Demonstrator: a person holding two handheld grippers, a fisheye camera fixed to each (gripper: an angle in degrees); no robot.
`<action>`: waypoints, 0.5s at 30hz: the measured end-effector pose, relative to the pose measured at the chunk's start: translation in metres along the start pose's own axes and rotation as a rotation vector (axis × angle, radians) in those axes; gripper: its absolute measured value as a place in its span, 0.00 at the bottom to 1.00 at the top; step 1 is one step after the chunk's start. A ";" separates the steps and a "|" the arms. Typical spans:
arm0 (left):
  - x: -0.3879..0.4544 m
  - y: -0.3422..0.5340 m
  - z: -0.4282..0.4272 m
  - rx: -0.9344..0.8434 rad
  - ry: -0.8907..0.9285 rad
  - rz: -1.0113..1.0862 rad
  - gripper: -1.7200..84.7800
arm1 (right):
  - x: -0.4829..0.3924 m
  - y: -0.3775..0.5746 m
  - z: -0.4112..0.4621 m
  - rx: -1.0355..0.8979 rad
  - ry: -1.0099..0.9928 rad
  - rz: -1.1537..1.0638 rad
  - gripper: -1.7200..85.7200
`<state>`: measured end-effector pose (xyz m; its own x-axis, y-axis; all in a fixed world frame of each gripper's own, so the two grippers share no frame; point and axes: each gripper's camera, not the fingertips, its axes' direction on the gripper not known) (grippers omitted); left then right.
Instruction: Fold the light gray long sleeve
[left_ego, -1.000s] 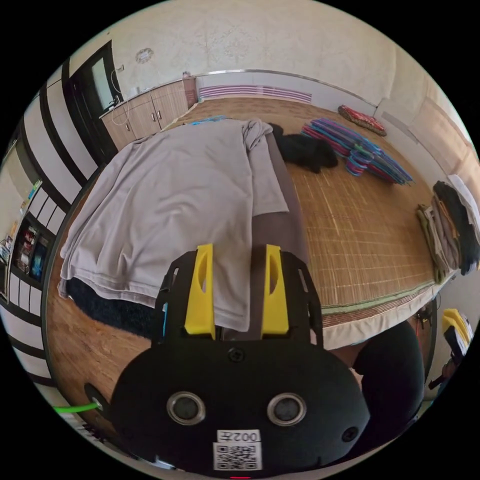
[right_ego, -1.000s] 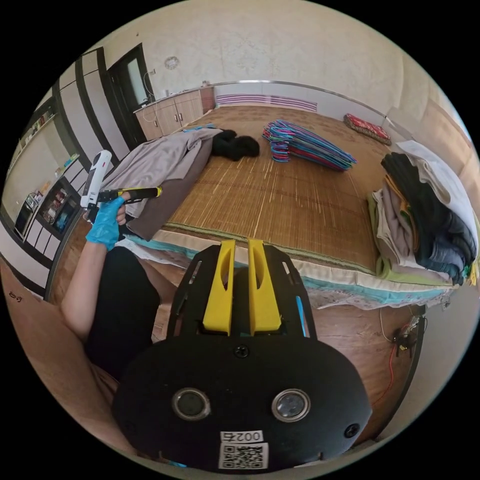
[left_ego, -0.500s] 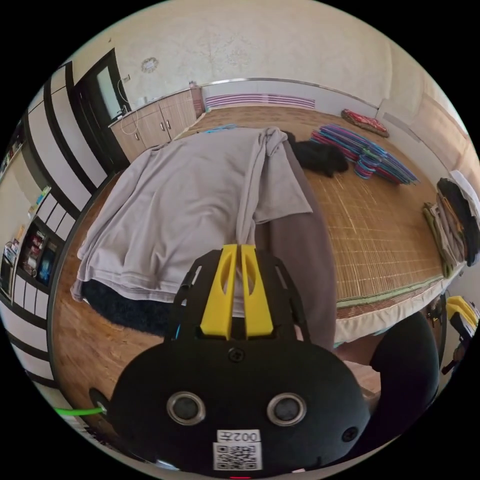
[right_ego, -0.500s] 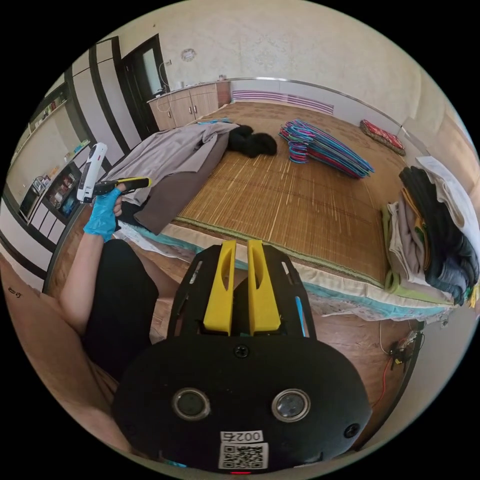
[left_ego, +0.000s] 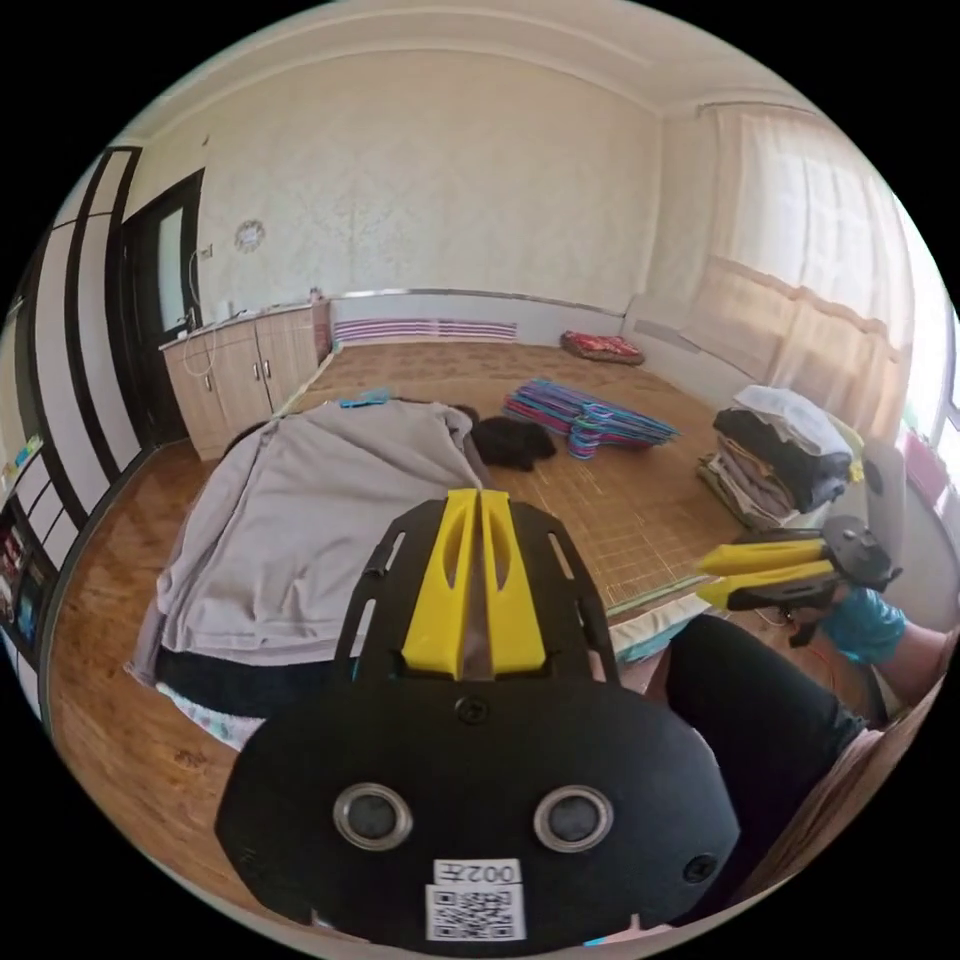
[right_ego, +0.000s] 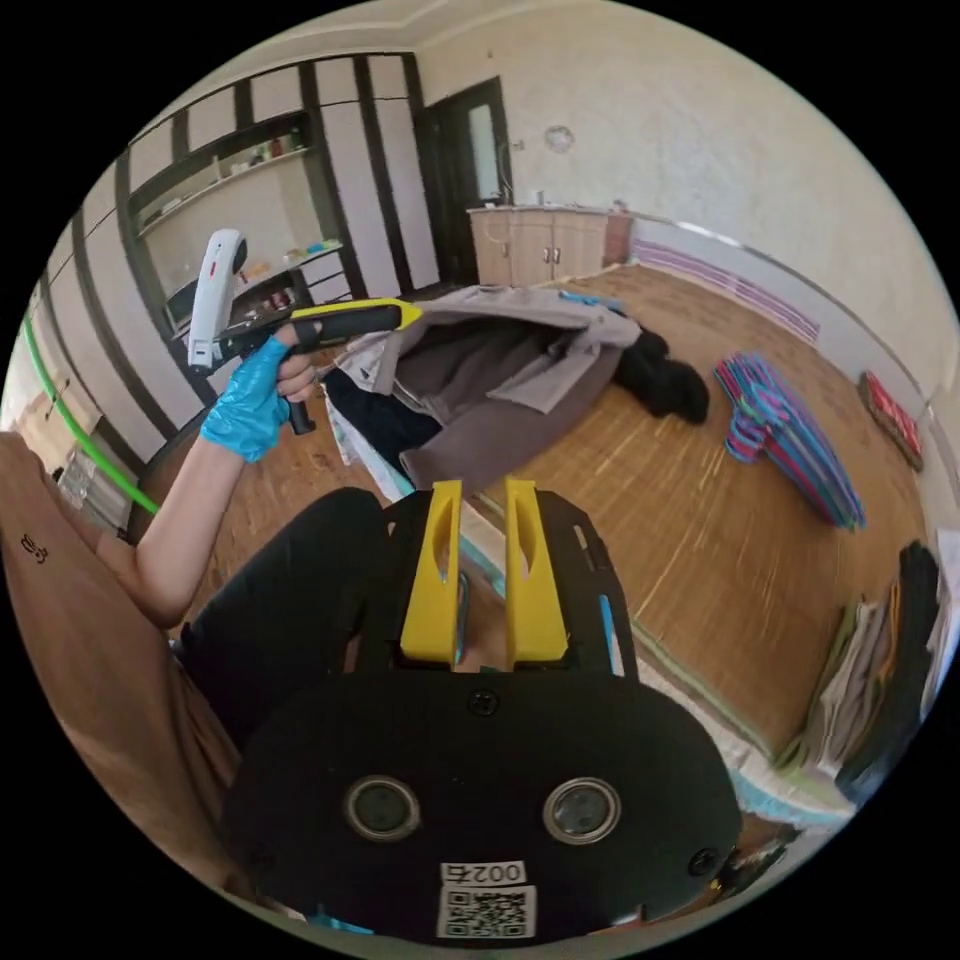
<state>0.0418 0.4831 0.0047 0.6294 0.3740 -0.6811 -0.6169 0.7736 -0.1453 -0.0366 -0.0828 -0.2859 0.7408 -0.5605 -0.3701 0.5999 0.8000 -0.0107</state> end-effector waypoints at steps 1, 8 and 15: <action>0.004 -0.001 -0.015 0.017 0.027 0.016 0.01 | -0.003 -0.002 -0.003 0.013 0.008 -0.014 0.12; 0.056 -0.001 -0.093 0.093 0.177 0.176 0.01 | -0.021 -0.012 -0.020 0.151 0.064 -0.062 0.21; 0.133 0.016 -0.141 0.065 0.320 0.353 0.01 | -0.028 -0.016 -0.047 0.321 0.128 -0.013 0.17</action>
<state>0.0483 0.4730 -0.1893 0.2038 0.4513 -0.8688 -0.7294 0.6620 0.1727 -0.0811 -0.0695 -0.3191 0.7007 -0.5225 -0.4858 0.6886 0.6734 0.2689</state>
